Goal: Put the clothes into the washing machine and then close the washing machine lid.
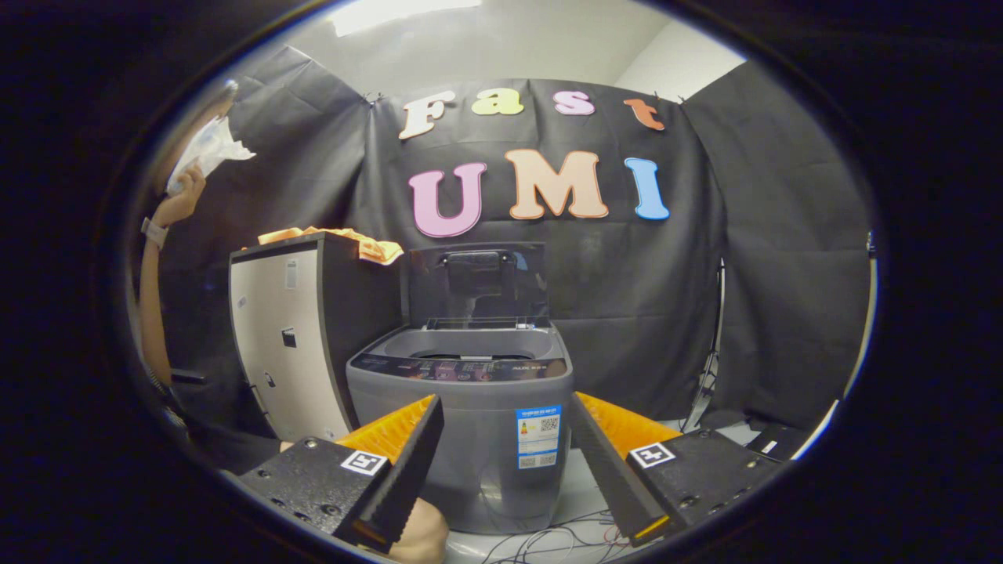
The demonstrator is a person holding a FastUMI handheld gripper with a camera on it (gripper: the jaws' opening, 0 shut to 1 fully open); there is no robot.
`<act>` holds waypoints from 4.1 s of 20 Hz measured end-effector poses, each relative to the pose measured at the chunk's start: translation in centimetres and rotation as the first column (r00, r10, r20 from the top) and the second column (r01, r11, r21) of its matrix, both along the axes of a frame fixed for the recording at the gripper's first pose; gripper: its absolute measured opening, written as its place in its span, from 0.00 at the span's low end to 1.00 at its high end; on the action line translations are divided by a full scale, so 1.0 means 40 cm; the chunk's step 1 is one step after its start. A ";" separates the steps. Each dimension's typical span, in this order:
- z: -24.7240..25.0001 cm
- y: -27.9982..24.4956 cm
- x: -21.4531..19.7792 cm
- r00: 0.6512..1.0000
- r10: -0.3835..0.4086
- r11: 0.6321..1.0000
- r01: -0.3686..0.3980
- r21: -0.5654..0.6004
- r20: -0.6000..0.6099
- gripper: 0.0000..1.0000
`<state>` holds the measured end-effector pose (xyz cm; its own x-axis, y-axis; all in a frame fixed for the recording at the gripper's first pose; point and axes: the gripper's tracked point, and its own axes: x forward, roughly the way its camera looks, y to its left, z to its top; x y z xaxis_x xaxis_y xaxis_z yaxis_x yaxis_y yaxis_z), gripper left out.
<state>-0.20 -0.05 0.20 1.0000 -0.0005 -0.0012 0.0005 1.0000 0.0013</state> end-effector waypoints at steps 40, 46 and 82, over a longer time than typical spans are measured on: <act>0.484 0.218 0.231 0.979 0.049 0.993 -0.026 -0.117 0.196 0.97; 0.660 0.402 0.354 0.959 0.146 0.988 -0.127 -0.090 0.243 0.97; 0.483 1.224 0.976 0.859 0.223 0.968 -0.249 0.004 -0.461 0.98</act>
